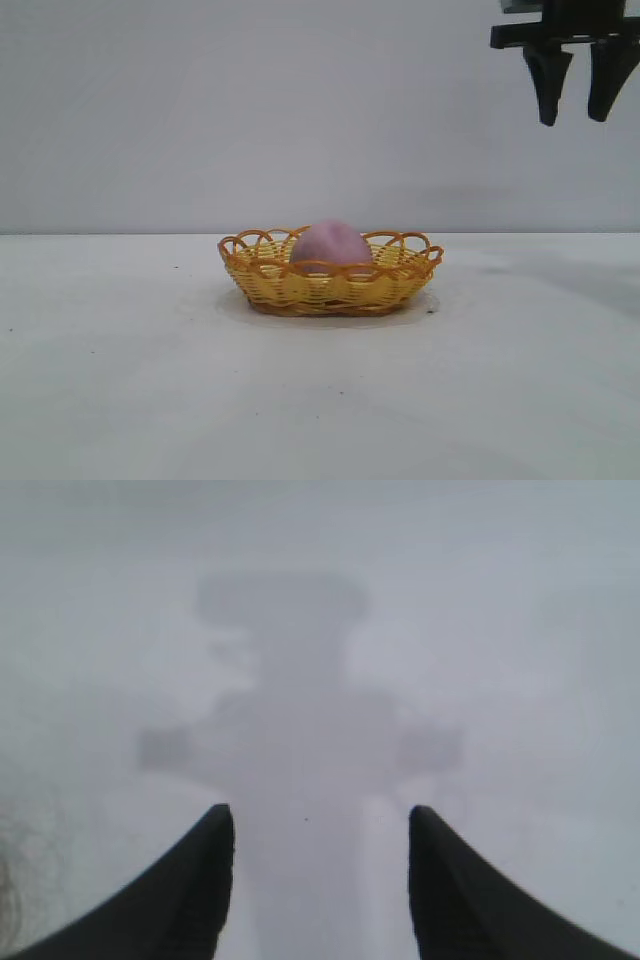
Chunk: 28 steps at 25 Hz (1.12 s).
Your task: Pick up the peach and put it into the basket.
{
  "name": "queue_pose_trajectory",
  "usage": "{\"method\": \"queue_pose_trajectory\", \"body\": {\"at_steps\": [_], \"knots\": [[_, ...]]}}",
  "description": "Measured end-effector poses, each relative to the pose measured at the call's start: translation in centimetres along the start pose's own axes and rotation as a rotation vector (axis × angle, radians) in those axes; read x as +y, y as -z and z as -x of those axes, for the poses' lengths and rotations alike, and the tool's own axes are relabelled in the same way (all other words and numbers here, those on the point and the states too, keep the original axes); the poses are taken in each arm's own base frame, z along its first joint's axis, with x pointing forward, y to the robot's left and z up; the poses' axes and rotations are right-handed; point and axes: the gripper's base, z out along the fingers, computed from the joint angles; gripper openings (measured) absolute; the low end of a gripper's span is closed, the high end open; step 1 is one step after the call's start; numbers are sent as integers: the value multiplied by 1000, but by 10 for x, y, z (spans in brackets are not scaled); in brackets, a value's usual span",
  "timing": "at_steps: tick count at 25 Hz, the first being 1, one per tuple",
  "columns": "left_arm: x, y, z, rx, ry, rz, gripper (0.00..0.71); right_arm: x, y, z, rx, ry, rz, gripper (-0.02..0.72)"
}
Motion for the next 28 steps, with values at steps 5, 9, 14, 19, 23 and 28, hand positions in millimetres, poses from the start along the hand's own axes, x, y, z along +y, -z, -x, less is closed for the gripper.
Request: {"method": "queue_pose_trajectory", "body": {"at_steps": [5,9,14,19,23,28], "knots": [[0,0,0,0,0,0,469,-13,43,-14,-57,-34,8,337],[0,0,0,0,-2,0,469,-14,72,-44,-55,-35,17,337],[0,0,0,0,-2,0,469,-18,102,-93,-46,-32,6,337],[0,0,0,0,-2,0,469,-24,131,-152,-66,-29,-13,337],[0,0,0,0,-2,0,469,-27,143,-205,-84,-32,-16,337],[0,0,0,0,-2,0,469,-30,140,-275,-123,-70,-10,337]]}}
